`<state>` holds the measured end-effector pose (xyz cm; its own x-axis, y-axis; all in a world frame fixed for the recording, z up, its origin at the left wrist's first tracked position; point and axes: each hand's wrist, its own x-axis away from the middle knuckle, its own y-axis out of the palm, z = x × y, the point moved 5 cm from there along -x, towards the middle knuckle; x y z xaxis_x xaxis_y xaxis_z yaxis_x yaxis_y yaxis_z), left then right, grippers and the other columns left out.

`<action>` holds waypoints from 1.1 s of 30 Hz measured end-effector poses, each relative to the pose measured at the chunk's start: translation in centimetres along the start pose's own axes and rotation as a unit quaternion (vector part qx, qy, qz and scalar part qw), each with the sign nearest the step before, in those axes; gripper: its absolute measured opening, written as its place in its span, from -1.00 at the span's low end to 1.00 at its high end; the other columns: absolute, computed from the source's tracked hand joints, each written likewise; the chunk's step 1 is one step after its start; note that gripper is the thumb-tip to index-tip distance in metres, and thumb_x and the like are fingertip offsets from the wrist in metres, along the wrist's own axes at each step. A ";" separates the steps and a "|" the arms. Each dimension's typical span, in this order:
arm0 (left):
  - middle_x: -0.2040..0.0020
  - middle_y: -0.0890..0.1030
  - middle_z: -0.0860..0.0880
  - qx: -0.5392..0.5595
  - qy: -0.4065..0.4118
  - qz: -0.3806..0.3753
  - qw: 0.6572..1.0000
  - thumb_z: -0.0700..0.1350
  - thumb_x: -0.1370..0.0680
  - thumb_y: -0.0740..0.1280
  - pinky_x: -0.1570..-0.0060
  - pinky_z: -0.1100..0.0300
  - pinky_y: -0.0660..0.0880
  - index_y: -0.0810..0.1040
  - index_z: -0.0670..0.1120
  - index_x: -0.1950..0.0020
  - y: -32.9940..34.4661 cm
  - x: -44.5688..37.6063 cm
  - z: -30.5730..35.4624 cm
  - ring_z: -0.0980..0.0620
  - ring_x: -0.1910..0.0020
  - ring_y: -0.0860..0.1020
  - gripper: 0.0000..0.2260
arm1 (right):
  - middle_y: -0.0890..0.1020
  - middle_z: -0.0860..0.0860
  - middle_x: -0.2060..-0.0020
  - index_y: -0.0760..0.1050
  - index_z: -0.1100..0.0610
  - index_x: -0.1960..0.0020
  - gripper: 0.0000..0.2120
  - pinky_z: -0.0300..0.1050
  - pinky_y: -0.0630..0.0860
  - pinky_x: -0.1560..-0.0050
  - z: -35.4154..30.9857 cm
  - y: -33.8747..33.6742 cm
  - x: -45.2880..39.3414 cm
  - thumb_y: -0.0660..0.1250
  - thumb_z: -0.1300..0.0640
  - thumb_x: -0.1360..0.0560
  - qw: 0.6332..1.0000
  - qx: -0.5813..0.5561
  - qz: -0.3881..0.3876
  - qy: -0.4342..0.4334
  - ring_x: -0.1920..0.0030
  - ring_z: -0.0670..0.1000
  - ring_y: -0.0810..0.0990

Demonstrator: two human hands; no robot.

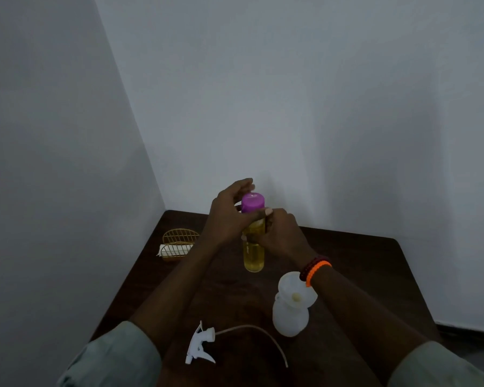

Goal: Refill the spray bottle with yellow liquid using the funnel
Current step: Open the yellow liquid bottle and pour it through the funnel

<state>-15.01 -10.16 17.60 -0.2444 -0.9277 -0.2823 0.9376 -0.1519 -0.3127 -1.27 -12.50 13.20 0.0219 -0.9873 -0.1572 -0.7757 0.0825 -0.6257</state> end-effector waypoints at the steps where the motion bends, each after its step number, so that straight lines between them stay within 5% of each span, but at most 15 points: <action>1: -0.30 0.58 0.03 -0.003 0.003 -0.005 1.000 -0.02 -0.33 0.62 -0.12 0.25 0.59 0.43 -0.06 -0.44 0.2 0.0 0.0 0.06 -0.23 0.57 -0.28 | 0.71 -0.03 0.20 0.64 0.09 -0.06 -0.61 -0.27 0.61 0.17 -0.1 0.0 -0.1 0.59 -0.06 -0.32 1.000 0.000 0.002 -0.001 0.21 -0.14 0.68; 5: -0.23 0.64 0.01 0.036 -0.004 0.017 0.999 0.00 -0.38 0.59 -0.23 0.10 0.56 0.47 -0.08 -0.41 -0.5 0.2 -0.5 0.11 -0.20 0.61 -0.35 | 0.69 -0.06 0.27 0.64 0.08 0.06 -0.72 -0.31 0.57 0.25 0.3 -1.0 -0.6 0.58 -0.04 -0.33 1.000 -0.003 0.021 0.015 0.28 -0.16 0.66; 9: -0.13 0.68 -0.02 0.027 0.010 0.031 0.999 -0.08 -0.41 0.57 -0.14 -0.06 0.60 0.52 -0.10 -0.34 -1.4 0.2 -1.0 0.05 -0.12 0.65 -0.47 | 0.71 -0.05 0.19 0.65 0.07 0.01 -0.66 -0.23 0.62 0.14 0.8 -1.3 -0.9 0.61 -0.03 -0.30 1.000 -0.003 0.014 0.017 0.19 -0.14 0.67; 17: -0.29 0.59 0.02 0.007 0.001 -0.008 1.000 -0.06 -0.35 0.61 -0.16 0.08 0.60 0.45 -0.09 -0.43 -0.3 -0.8 -1.1 0.08 -0.22 0.58 -0.31 | 0.72 -0.03 0.16 0.62 0.10 -0.12 -0.48 -0.08 0.69 0.08 0.7 1.0 -1.2 0.57 -0.16 -0.27 1.000 -0.009 -0.020 -0.004 0.17 -0.11 0.70; 23: -0.26 0.61 -0.03 0.013 -0.004 0.015 1.000 0.02 -0.34 0.60 -0.22 0.04 0.57 0.48 -0.08 -0.41 -1.0 -0.4 -2.7 0.06 -0.23 0.59 -0.32 | 0.72 -0.03 0.19 0.64 0.10 -0.02 -0.46 -0.05 0.69 0.09 1.7 0.2 -1.8 0.51 -0.25 -0.21 1.000 -0.008 -0.012 0.012 0.19 -0.09 0.70; 33: -0.22 0.63 0.01 -0.006 0.008 -0.025 1.000 0.09 -0.34 0.57 -0.15 0.01 0.61 0.55 -0.07 -0.34 -0.9 -1.6 -2.7 0.09 -0.17 0.61 -0.38 | 0.73 -0.01 0.14 0.65 0.13 -0.06 -0.61 -0.16 0.67 0.08 1.8 0.7 -2.1 0.61 0.00 -0.31 0.999 -0.009 -0.030 0.014 0.15 -0.10 0.71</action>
<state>-16.10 -7.61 15.88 -0.2937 -0.9140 -0.2800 0.9213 -0.1927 -0.3377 -0.75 -10.15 11.71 0.0505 -0.9939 -0.0976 -0.7842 0.0210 -0.6201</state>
